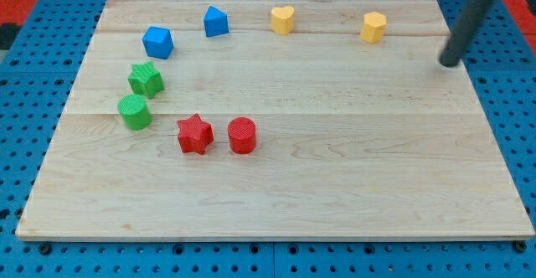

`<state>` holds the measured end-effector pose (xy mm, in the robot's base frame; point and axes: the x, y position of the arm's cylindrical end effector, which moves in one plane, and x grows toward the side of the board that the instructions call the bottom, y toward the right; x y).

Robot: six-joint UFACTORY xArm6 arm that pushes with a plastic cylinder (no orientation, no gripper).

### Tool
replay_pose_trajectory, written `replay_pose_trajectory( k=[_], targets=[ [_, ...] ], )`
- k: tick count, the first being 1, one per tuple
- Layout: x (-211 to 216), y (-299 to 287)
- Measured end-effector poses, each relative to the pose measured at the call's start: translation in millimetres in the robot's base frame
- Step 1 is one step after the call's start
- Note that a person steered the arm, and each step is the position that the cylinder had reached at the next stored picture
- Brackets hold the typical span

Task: Place hexagon to the right of heart

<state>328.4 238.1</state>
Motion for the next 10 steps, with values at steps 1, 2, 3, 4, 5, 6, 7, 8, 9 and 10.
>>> replay_pose_trajectory(
  k=[1, 2, 3, 4, 5, 6, 7, 8, 9, 10],
  targets=[
    [-37.3, -27.9],
    [-51.8, -41.5],
    [-54.8, -86.5],
    [-66.6, -108.2],
    [-74.2, -122.5],
    [-72.2, -122.7],
    [-82.8, -91.8],
    [-111.5, -95.0],
    [-125.8, -135.3],
    [-121.3, -153.2]
  ],
)
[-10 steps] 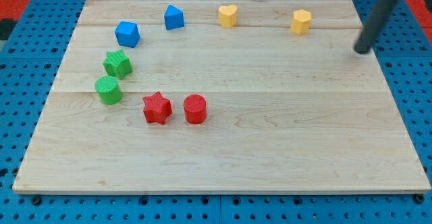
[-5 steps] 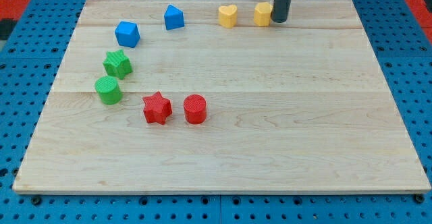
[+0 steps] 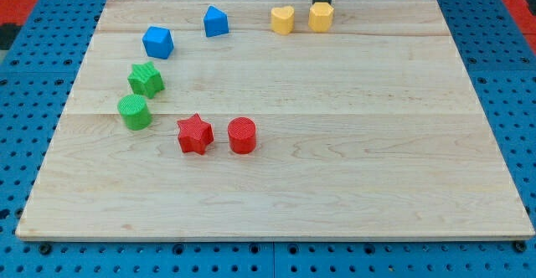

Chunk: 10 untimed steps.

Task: Place hexagon to the right of heart

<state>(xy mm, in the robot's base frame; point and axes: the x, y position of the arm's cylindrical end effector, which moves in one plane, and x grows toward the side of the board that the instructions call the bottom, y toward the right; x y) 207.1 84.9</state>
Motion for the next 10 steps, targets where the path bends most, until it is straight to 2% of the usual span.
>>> replay_pose_trajectory(
  k=[1, 2, 3, 4, 5, 10],
  targets=[
    [20.0, 4.4],
    [14.6, 8.0],
    [42.7, 54.4],
    [83.7, 53.0],
    [85.5, 11.0],
    [84.9, 16.0]
  ],
)
